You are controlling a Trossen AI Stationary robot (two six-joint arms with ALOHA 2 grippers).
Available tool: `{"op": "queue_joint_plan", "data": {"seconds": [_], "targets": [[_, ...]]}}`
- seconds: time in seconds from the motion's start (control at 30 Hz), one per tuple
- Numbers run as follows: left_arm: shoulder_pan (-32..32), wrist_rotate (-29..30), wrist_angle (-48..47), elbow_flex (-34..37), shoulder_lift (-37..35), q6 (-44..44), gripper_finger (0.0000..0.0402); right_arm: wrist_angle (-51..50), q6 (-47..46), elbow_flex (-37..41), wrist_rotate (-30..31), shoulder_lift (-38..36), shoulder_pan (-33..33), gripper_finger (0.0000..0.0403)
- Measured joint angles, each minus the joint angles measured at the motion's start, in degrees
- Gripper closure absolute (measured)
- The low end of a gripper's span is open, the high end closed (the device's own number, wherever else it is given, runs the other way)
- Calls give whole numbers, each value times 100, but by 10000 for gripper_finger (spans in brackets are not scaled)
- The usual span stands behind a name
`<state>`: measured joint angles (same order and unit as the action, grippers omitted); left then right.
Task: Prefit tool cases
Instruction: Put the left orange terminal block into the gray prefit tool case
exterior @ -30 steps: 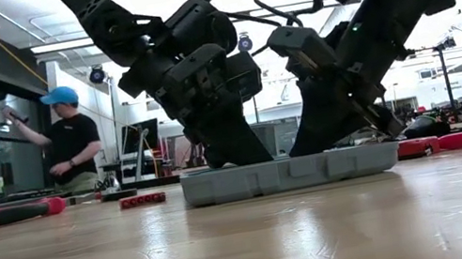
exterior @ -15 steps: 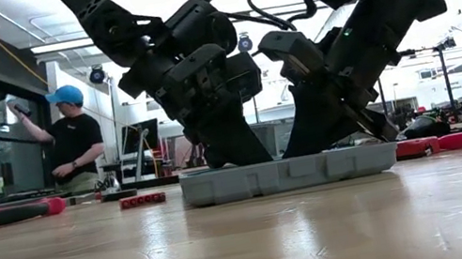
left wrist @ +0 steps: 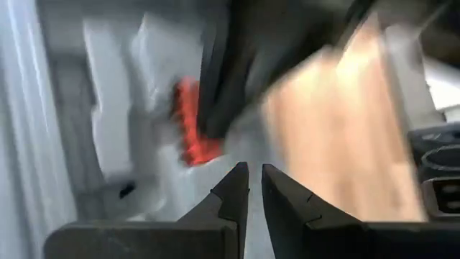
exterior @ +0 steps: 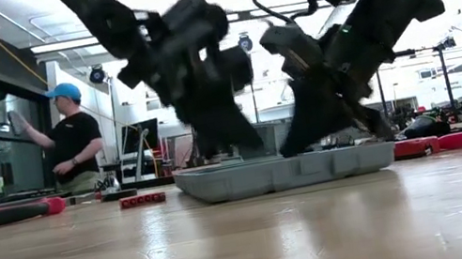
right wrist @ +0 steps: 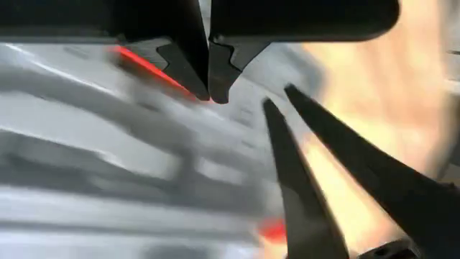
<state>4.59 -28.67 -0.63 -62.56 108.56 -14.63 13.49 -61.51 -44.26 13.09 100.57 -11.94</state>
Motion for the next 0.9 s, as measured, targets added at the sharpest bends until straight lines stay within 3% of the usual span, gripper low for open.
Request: {"op": "queue_joint_plan", "data": {"seconds": [0.17, 0.33, 0.57, 0.63, 0.77, 0.83, 0.9], "targets": [[70, 233, 45, 337, -955, 167, 369, 2606, 2, 505, -58, 275, -4, 403], [70, 463, 242, 785, -1688, 113, 369, 3947, -13, 587, -9, 796, -2, 403], [78, 452, 378, 954, -2046, -73, 369, 6298, 248, 568, -24, 1597, 36, 403], [78, 430, 372, 954, -2034, -81, 369, 6480, 321, 514, -41, 1702, 58, 403], [78, 425, 358, 954, -2023, -70, 369, 4992, -330, 193, -226, 1837, 87, 403], [95, 420, 335, 952, -2018, -29, 369, 5103, -420, 165, -296, 1877, 115, 403], [112, 416, 348, 954, -2020, -31, 369, 5879, -89, 201, -294, 1895, 117, 403]]}}
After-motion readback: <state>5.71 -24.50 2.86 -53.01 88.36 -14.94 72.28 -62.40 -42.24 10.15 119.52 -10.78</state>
